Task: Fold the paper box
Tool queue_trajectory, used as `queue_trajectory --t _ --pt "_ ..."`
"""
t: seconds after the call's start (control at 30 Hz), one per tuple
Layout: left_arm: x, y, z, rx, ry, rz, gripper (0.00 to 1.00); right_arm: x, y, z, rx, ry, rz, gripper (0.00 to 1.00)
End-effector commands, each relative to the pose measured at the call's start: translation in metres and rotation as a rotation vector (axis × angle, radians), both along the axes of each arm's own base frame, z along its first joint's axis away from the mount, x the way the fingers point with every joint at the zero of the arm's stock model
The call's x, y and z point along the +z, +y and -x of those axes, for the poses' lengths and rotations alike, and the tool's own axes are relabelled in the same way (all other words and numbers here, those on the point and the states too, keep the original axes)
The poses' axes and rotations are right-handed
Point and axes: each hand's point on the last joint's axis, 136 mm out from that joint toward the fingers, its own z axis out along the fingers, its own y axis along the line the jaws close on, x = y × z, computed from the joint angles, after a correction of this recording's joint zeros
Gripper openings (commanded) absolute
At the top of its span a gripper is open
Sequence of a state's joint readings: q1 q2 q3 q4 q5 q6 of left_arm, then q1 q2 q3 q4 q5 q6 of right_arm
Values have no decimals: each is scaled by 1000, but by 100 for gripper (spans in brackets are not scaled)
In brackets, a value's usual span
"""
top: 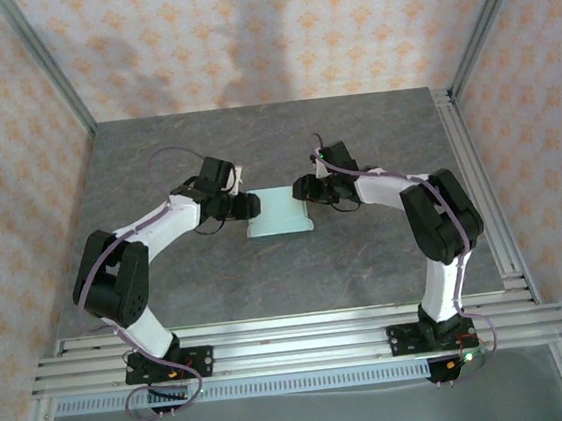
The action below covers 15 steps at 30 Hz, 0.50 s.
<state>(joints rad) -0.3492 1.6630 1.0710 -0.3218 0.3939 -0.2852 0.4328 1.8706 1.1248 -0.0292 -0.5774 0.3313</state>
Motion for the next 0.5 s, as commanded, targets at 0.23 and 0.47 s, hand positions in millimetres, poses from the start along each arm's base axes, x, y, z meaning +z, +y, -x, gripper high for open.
queue_trajectory --t 0.23,0.47 --pt "-15 -2 -15 24 25 62 28 20 -6 4 -4 -56 -29 49" --pt "-29 1 -14 28 58 35 21 21 -10 5 -9 -59 -22 49"
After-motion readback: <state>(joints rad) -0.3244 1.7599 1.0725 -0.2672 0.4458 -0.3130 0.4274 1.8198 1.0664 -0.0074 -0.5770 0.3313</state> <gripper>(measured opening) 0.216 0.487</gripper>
